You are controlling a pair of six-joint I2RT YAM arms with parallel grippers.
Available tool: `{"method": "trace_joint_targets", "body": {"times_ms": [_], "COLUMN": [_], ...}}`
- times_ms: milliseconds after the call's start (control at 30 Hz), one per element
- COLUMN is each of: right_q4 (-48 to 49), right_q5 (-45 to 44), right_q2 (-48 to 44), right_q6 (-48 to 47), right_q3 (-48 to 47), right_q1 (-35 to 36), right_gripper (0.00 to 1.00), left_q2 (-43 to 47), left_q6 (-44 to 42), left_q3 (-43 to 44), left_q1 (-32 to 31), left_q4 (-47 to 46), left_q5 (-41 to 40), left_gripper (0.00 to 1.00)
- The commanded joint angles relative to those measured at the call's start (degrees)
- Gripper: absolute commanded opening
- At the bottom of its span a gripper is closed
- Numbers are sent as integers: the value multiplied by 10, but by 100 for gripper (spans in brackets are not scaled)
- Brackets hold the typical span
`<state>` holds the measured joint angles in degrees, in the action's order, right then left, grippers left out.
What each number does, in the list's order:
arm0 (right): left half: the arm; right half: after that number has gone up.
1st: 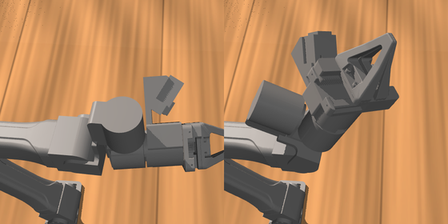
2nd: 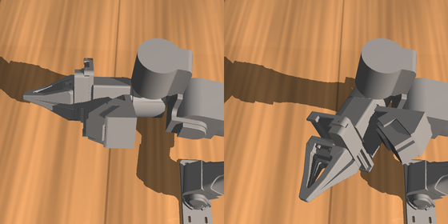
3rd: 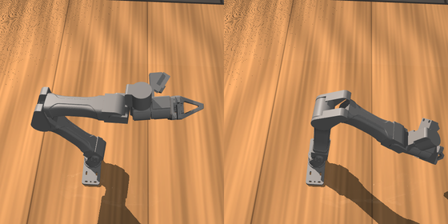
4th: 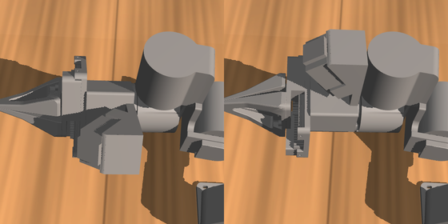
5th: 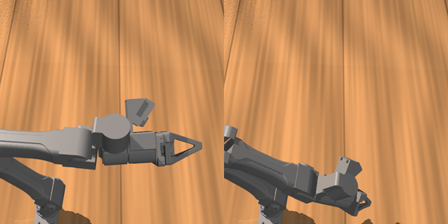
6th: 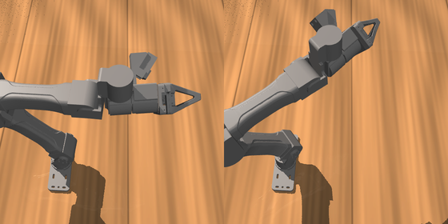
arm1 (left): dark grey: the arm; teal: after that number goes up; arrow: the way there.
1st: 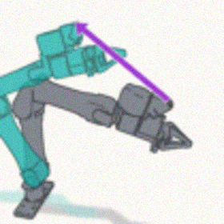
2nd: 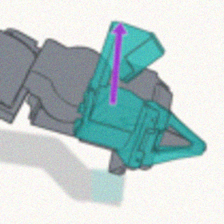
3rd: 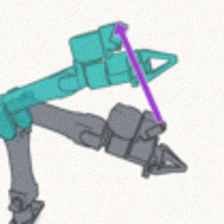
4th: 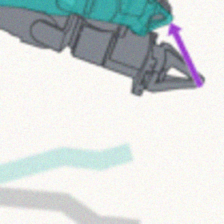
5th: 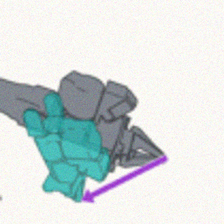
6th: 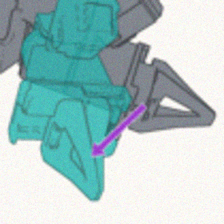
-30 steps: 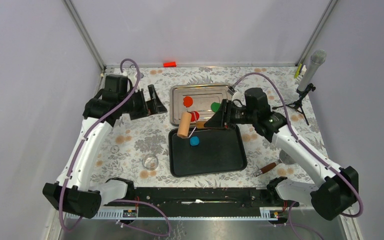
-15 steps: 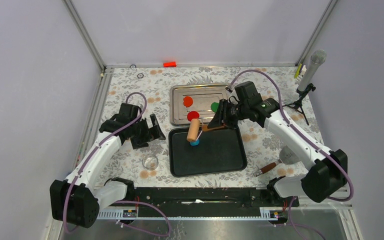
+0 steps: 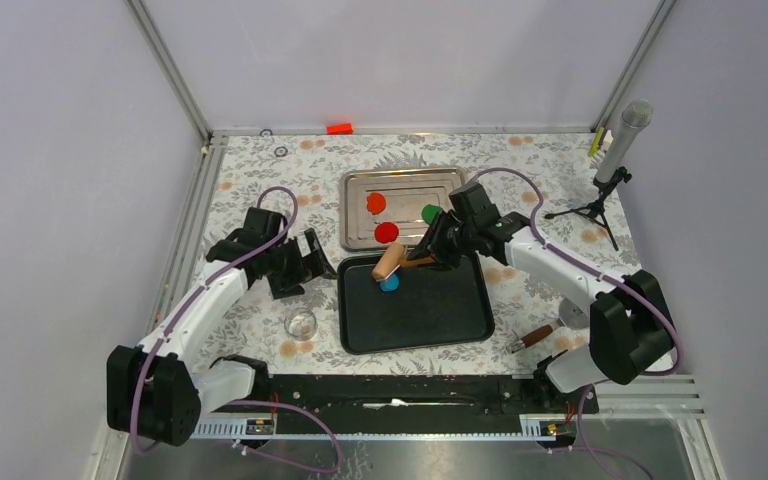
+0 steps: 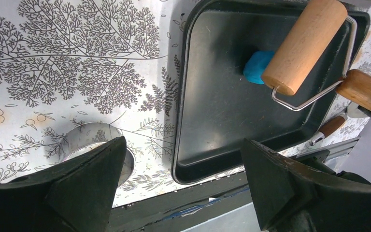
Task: Roll out the dumpling wrappers from the dough
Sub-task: Move the dough to the work surface.
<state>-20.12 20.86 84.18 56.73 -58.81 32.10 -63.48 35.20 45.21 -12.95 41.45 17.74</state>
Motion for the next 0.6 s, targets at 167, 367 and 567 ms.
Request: {"method": "trace_joint_targets", "body": {"times_ms": [167,367,567], "right_q4": [67,78,44], "right_q5": [-48,-69,-78], "right_q2": [-4,-8,-73], "right_q6": [65,74,69], "right_q3": [21,52,100], "right_q1": [45,50,50], "right_gripper": [0,0,0], "left_q2": [-30,-40,-55], "left_q6": [-5,-3,-10], "left_q3": [19,12,13], "left_q1": [-1,-2,-2], "left_q4": [-25,-35,-35], "left_q5": [21,29,27], "left_gripper": [99,99,99]}}
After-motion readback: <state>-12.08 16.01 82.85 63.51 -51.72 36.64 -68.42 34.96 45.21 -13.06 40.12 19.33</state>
